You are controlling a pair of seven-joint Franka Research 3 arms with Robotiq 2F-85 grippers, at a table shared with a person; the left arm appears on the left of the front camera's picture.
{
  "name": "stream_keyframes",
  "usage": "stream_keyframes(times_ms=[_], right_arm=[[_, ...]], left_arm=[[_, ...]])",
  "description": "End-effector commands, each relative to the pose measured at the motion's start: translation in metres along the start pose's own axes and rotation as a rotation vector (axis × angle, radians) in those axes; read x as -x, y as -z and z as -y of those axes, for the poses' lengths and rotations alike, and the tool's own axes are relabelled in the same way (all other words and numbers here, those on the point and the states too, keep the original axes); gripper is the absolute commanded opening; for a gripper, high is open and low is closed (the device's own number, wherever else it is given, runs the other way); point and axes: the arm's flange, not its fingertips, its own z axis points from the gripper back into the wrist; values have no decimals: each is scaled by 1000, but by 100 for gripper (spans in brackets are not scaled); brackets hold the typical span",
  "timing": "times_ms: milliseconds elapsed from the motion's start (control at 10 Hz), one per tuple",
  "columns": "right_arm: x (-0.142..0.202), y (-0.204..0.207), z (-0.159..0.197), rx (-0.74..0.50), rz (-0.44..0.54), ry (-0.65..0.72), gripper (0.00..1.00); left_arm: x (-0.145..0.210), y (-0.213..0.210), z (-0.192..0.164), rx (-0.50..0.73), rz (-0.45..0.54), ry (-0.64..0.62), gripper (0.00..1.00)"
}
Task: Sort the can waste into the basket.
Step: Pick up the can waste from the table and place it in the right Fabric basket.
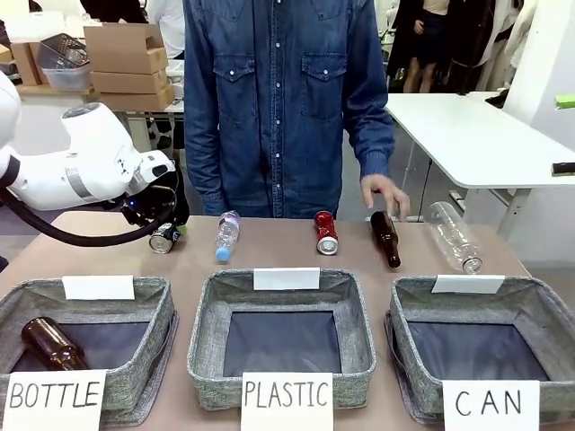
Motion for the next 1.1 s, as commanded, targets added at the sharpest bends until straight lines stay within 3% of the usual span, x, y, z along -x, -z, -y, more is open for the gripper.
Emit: stream_keyframes(times_ms=[0,100,200,500,1000], right_arm=[[-3,1,-3,-23,2,-20,100],[-3,1,-3,-23,2,-20,100],[-3,1,-3,-23,2,-20,100],[-3,1,-3,-23,2,-20,100],[-3,1,-3,-23,2,-20,100]], left_arm=[[-2,-1,-1,-25,-26,-19,40],[0,1,-1,-25,-32,-19,11],[1,3,-1,-26,-34,-17,0],[2,3,-2,-27,-32,-22,4],[15,-26,-18,-21,-56,-60,0]])
